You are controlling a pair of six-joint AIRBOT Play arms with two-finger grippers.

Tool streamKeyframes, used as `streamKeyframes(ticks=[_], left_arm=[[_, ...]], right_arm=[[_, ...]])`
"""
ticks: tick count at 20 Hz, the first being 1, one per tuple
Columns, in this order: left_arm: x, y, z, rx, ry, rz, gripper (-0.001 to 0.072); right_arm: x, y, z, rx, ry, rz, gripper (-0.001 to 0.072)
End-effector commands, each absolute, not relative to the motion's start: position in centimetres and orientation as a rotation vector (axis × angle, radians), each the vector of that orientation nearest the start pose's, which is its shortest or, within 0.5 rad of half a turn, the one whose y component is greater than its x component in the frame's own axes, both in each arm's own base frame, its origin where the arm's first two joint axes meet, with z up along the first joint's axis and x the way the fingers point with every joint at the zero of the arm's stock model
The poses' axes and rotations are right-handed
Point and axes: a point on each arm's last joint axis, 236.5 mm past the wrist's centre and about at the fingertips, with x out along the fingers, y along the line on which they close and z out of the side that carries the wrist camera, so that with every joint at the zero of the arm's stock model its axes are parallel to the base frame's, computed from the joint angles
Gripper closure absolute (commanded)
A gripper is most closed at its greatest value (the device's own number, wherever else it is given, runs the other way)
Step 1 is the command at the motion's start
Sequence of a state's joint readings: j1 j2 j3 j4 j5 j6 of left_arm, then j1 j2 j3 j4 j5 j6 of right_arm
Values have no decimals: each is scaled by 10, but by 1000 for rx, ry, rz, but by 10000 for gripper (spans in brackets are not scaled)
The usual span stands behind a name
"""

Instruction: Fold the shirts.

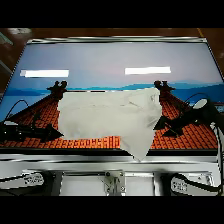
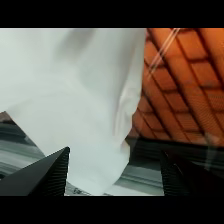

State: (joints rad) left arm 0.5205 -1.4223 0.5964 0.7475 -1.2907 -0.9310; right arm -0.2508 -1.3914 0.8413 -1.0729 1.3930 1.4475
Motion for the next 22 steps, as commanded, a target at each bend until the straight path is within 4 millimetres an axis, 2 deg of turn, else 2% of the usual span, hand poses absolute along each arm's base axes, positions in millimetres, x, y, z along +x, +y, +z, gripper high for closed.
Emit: streamKeyframes(ticks=[1,5,6,7,9,10,11,13,14,15,17,18,19,20,21,22], left_arm=[[247,-54,-98,-952,1489,-455,671],[250,-54,-95,-959,1475,-458,672],[252,-55,-94,-968,1467,-458,672],[253,-55,-93,-974,1460,-459,672],[255,-56,-92,-978,1455,-458,672],[255,-55,-92,-976,1454,-458,671],[256,-55,-91,-969,1448,-459,672],[263,-50,-85,-925,1407,-457,673],[271,-46,-78,-898,1372,-452,674],[281,-41,-66,-865,1324,-446,674],[311,-30,-21,-792,1174,-435,675],[329,-24,15,-751,1070,-427,675],[347,-18,63,-705,939,-417,675],[362,-13,119,-655,792,-410,675],[371,-11,192,-571,603,-409,675],[369,-12,266,-483,415,-401,674]], right_arm=[[254,58,-110,769,1722,108,33],[279,63,-118,839,1605,68,34],[282,65,-120,817,1594,69,51],[284,70,-122,796,1590,69,99],[282,81,-130,751,1608,65,103],[279,84,-132,716,1620,78,208],[277,86,-131,693,1628,87,422],[277,87,-121,700,1617,105,548],[280,85,-110,688,1593,121,648],[287,84,-95,666,1550,151,647],[310,83,-50,585,1413,233,647],[327,82,-14,529,1306,275,647],[345,80,28,475,1181,306,648],[362,77,85,415,1020,329,648],[375,74,153,359,836,338,648],[380,70,226,314,640,336,648]])
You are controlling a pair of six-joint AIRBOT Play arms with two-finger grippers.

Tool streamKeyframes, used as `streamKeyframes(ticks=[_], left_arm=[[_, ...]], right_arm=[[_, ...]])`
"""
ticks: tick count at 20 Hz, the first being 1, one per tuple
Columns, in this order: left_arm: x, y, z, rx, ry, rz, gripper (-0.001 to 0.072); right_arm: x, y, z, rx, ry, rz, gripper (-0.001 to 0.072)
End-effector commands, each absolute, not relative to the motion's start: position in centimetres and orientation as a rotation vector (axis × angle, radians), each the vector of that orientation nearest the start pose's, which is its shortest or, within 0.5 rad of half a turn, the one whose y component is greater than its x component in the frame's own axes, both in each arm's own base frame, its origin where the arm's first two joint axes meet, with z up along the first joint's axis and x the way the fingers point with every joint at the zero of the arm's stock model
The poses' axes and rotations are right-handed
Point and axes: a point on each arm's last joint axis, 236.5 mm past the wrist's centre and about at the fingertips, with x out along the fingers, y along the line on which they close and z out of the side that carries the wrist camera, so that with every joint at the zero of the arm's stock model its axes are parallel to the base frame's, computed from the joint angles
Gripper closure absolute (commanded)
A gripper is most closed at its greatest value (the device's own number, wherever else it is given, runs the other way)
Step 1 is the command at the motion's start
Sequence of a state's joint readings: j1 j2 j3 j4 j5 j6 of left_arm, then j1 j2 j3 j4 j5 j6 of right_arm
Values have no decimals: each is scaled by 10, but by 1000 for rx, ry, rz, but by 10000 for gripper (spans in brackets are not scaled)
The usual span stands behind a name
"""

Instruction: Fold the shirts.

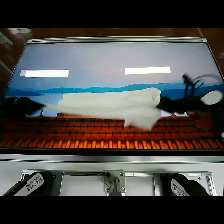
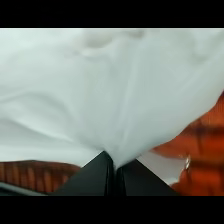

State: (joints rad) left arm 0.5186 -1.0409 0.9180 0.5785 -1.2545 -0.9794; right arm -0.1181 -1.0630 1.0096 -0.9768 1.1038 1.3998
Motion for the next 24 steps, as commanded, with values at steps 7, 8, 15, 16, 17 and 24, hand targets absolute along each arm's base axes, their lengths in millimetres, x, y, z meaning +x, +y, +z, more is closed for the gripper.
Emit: streamKeyframes(ticks=[7,8,15,16,17,24], left_arm=[[138,-71,625,-37,-657,-226,674],[114,-81,630,4,-689,-204,674],[104,-50,572,-53,-444,44,673],[115,-45,553,-48,-355,59,673],[128,-40,532,-47,-259,66,673],[219,4,320,-170,409,49,675]], right_arm=[[212,77,568,163,-215,352,647],[192,81,578,145,-243,362,647],[155,85,545,100,-113,338,647],[160,78,531,107,-53,305,647],[166,71,515,118,18,271,647],[223,53,356,207,730,199,648]])
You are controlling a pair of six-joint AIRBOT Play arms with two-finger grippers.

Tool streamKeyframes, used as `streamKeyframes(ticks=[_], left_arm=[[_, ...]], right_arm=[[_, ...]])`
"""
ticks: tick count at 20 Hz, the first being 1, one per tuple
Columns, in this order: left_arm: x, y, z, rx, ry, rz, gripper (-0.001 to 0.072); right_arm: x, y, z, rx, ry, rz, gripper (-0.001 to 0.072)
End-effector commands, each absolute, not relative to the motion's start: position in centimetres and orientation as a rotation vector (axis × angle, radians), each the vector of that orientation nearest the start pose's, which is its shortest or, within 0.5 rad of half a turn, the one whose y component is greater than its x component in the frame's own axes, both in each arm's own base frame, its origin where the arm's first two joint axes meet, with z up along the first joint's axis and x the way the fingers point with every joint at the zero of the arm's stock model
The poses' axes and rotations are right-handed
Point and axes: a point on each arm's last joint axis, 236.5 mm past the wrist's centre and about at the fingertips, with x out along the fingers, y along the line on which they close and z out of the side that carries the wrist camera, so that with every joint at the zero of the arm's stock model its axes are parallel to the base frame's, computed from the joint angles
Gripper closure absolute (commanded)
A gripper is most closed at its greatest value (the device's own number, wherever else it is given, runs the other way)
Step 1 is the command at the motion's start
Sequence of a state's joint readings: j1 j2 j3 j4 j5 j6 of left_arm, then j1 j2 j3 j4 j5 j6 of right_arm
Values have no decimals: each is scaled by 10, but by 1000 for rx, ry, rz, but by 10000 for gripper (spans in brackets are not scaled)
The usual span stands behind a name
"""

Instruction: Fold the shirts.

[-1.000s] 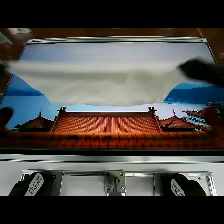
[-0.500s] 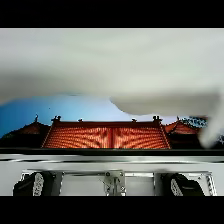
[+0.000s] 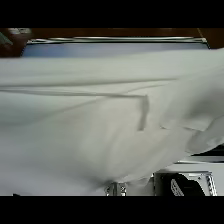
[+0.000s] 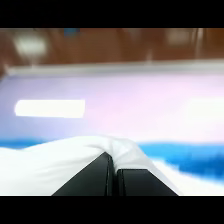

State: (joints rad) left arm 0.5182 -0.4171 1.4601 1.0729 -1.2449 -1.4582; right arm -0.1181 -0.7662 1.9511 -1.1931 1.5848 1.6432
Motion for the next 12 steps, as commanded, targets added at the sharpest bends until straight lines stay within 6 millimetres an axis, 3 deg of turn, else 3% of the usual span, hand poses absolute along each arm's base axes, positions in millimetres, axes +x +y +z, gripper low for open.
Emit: streamKeyframes(ticks=[1,3,5,8,10,12], left_arm=[[229,10,286,-186,490,40,675],[247,20,230,-227,615,25,675],[274,32,190,-276,674,24,674],[328,47,151,-306,717,16,673],[372,44,120,-331,744,-15,673],[419,36,94,-374,733,-28,672]], right_arm=[[239,51,331,223,816,196,648],[280,49,285,252,912,199,648],[333,44,233,309,951,180,648],[408,33,148,399,993,118,647],[454,27,107,428,980,102,647],[496,23,80,478,915,84,647]])
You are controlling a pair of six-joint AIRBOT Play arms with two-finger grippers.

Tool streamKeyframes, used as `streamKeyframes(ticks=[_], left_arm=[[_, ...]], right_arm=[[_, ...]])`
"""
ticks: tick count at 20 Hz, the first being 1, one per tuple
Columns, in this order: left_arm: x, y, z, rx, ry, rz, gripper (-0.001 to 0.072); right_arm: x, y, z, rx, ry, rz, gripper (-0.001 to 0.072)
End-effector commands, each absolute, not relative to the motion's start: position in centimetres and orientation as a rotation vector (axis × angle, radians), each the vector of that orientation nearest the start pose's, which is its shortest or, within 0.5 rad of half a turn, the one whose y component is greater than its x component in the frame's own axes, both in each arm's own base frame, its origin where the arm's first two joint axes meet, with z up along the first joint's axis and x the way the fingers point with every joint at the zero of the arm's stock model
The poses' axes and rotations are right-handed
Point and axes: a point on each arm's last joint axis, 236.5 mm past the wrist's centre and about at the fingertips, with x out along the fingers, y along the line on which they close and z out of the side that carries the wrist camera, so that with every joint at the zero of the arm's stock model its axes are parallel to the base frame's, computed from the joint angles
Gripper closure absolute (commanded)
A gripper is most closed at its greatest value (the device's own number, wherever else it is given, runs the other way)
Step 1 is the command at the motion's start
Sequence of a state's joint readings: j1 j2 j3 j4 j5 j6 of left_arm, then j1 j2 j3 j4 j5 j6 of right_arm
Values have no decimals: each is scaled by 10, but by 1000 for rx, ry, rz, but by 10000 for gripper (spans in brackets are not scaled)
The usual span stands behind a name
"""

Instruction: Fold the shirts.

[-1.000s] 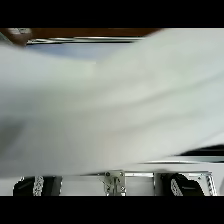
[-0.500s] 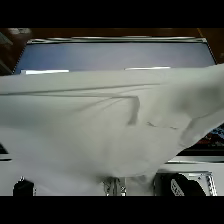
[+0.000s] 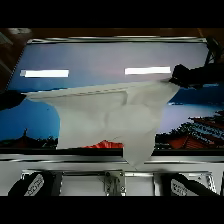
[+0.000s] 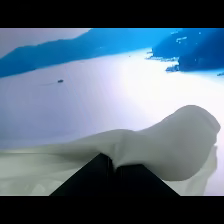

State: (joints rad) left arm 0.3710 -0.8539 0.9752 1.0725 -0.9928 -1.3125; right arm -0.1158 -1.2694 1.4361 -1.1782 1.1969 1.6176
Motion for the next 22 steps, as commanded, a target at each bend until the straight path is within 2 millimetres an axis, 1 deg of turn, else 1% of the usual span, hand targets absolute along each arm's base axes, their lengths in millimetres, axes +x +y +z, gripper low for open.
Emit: streamKeyframes(ticks=[1,3,5,7,8,10,12,14,15,17,19,20,21,22], left_arm=[[443,34,85,-381,706,-21,672],[485,34,78,-365,636,1,672],[516,30,74,-344,566,20,672],[535,23,62,-327,527,34,672],[540,18,52,-323,530,34,672],[544,8,26,-319,572,25,672],[542,0,6,-320,623,12,672],[537,-4,-9,-316,675,0,672],[531,-5,-18,-299,716,-13,672],[509,-5,-40,-270,845,-46,672],[480,-4,-58,-294,992,-78,672],[467,-6,-65,-310,1057,-96,672],[454,-8,-71,-324,1116,-112,672],[445,-8,-75,-332,1156,-121,672]], right_arm=[[515,21,70,518,876,70,647],[539,18,52,585,835,50,647],[552,15,29,619,832,26,647],[555,13,5,617,860,12,647],[556,13,-6,605,875,13,647],[556,15,-27,578,908,17,647],[555,19,-43,576,938,16,646],[553,18,-50,570,954,12,647],[551,16,-51,551,965,12,647],[540,19,-51,545,1013,28,647],[516,26,-52,533,1112,53,647],[500,30,-55,527,1183,67,647],[480,34,-62,505,1274,81,647],[461,34,-71,486,1361,65,647]])
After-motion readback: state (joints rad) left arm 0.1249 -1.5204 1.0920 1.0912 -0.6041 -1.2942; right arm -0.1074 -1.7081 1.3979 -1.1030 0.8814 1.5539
